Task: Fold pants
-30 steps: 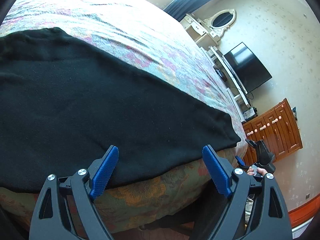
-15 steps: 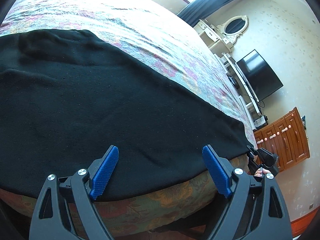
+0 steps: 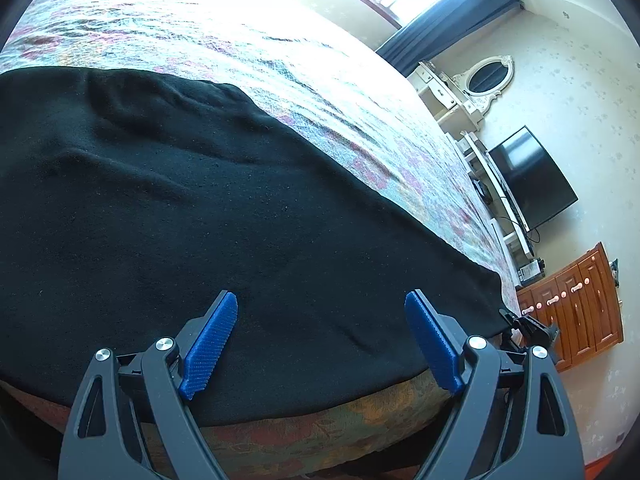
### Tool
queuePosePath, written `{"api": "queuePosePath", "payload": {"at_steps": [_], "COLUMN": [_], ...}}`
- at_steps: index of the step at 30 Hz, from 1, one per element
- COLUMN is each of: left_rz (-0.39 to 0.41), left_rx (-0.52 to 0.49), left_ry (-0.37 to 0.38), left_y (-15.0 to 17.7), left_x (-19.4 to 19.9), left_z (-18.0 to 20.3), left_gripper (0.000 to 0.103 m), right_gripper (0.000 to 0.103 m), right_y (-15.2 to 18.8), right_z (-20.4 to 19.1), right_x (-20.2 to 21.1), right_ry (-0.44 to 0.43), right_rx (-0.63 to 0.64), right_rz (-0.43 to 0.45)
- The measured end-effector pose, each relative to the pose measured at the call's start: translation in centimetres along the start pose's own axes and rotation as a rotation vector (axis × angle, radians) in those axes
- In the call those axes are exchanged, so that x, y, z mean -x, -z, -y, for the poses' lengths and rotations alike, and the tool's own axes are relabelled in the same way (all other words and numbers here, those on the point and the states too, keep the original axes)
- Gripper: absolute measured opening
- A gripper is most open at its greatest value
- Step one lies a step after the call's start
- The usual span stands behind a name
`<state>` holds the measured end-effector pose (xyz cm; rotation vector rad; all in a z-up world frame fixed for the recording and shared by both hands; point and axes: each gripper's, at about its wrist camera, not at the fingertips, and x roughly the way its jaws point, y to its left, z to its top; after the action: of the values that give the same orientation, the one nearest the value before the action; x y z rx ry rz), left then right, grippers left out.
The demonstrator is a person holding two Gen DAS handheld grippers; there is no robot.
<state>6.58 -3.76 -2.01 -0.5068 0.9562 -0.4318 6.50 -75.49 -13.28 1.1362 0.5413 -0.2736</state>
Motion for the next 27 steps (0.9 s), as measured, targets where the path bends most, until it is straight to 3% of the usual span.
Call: {"api": "queuePosePath", "payload": {"at_steps": [5,14,20,27], "left_rz": [0.000,0.035,0.065,0.104], "left_rx": [-0.015,0.012,0.065,0.100], "left_ry": [-0.010,-0.046,-0.071,-0.085], "left_y": [0.0,-1.0,-1.3,-1.5], "left_x": [0.4,2.3,4.2,6.6], "left_z": [-0.4,-2.1,-4.4,-6.3], "left_gripper": [0.085,0.085,0.085,0.085], "right_gripper": [0.011,0.011,0.011,0.011], "right_y": [-0.5,1.0,5.4,13.2], "right_z": [-3.7,-14.9,-21.6,-27.3], "right_x": [1.9,4.7,4.9,3.8], "right_ry": [-0.084,-0.240,-0.322,-0.379], "right_rx": [0.061,0.290,0.464,0.640], "right_rz": [0.023,0.005,-0.081,-0.215]}}
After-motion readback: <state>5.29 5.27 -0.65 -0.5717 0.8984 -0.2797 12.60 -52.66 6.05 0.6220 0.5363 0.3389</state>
